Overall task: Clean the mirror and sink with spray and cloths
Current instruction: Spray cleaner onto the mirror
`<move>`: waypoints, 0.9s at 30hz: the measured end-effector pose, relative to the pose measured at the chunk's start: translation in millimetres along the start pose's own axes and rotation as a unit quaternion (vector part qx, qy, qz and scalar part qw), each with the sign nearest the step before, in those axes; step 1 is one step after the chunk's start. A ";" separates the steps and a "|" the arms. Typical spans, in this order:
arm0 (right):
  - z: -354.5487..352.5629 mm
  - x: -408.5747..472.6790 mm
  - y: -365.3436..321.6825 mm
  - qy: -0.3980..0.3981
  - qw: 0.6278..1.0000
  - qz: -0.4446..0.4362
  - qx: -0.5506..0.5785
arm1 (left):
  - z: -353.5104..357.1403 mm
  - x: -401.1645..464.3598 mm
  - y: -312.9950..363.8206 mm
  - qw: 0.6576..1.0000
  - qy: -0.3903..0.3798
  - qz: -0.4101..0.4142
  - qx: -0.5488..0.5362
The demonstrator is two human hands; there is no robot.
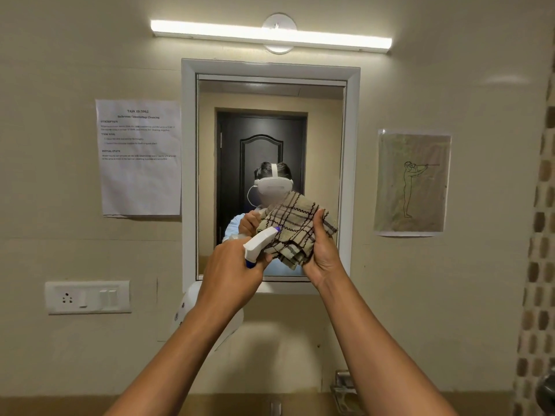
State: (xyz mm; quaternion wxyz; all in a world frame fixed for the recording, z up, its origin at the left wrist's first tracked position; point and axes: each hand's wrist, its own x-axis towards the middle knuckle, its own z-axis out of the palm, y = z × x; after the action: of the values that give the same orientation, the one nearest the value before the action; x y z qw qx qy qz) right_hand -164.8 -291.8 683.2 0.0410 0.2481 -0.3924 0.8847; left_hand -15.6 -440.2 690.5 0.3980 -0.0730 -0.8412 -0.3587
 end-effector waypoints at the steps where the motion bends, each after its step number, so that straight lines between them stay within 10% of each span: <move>1: 0.3 -1.4 -1.1 -0.002 1.000 -0.001 0.000 | -0.3 -0.4 -1.7 1.000 -0.001 -0.003 0.001; 27: -3.5 -9.8 -69.0 0.037 0.998 -0.046 0.007 | -13.3 48.8 -8.0 0.981 0.114 -0.082 -0.134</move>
State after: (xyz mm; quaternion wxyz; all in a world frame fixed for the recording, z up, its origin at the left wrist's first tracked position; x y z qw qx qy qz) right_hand -139.2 -240.6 723.1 0.0943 0.2329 -0.3728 0.8933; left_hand -43.5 -462.8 727.1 0.4471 -0.0152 -0.7379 -0.5054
